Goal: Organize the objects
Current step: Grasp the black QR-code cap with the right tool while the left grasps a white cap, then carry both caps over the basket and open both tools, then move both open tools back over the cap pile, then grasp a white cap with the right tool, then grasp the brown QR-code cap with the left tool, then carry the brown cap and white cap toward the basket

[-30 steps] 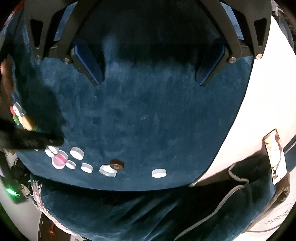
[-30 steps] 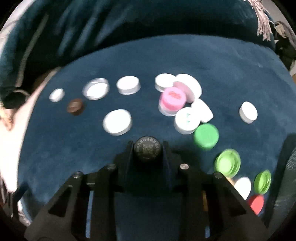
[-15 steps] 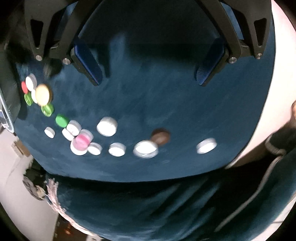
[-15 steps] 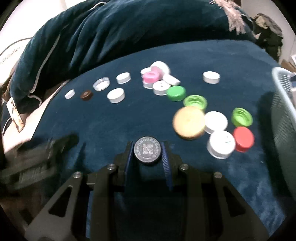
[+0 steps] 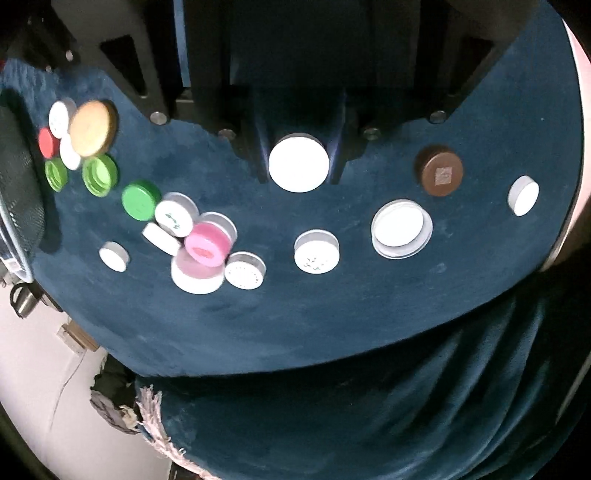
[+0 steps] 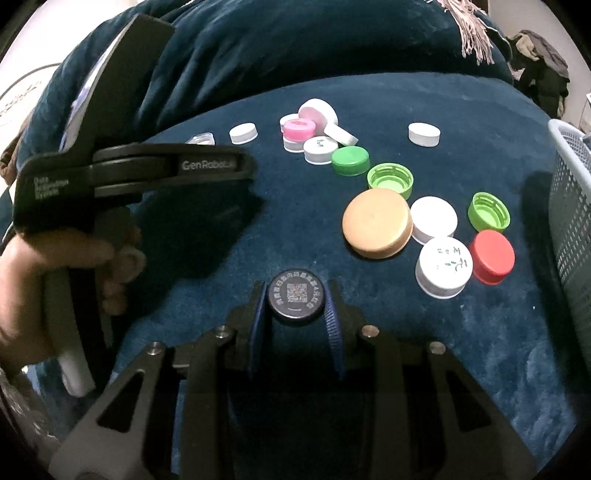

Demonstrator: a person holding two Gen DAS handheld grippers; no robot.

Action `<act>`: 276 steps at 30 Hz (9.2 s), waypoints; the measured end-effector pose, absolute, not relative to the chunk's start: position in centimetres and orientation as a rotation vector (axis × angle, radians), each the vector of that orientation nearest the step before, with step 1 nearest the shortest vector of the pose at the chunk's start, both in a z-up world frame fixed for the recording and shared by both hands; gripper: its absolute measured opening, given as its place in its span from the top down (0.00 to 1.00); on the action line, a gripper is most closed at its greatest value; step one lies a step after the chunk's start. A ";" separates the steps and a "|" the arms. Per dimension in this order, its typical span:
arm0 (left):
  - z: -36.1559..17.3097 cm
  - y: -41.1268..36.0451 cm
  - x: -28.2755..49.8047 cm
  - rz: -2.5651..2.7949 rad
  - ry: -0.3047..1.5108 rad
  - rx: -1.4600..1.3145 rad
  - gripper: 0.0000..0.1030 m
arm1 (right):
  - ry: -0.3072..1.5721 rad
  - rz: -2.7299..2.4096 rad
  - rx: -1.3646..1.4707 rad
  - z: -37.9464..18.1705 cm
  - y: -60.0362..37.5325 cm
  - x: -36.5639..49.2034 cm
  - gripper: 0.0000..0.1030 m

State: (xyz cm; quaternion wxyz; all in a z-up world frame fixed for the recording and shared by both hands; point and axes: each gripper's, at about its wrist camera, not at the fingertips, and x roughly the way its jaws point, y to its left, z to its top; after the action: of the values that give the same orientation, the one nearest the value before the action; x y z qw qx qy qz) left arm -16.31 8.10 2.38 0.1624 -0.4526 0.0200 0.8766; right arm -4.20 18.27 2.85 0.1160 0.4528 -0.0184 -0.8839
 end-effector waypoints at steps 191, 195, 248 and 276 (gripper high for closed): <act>2.2 -2.3 -13.0 2.658 -0.218 -1.344 0.71 | 0.001 -2.524 1.261 2.3 11.3 -10.1 0.58; 2.7 -3.0 -9.2 2.647 -0.266 -1.371 0.71 | 0.035 -2.522 1.309 3.1 11.1 -9.5 0.62; 11.9 3.2 0.9 2.673 -0.194 -1.138 0.71 | -0.096 -2.506 1.230 13.0 17.9 0.8 0.60; 17.0 21.8 1.4 2.408 -0.078 -0.924 0.71 | -0.570 -2.907 0.995 18.6 38.2 5.4 0.60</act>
State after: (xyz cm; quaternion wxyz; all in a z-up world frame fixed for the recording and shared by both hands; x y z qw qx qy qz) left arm 1.35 21.79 17.02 0.2769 -0.3442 -0.0290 0.8967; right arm 5.35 38.16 18.62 0.0082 0.3185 -0.1824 -0.9302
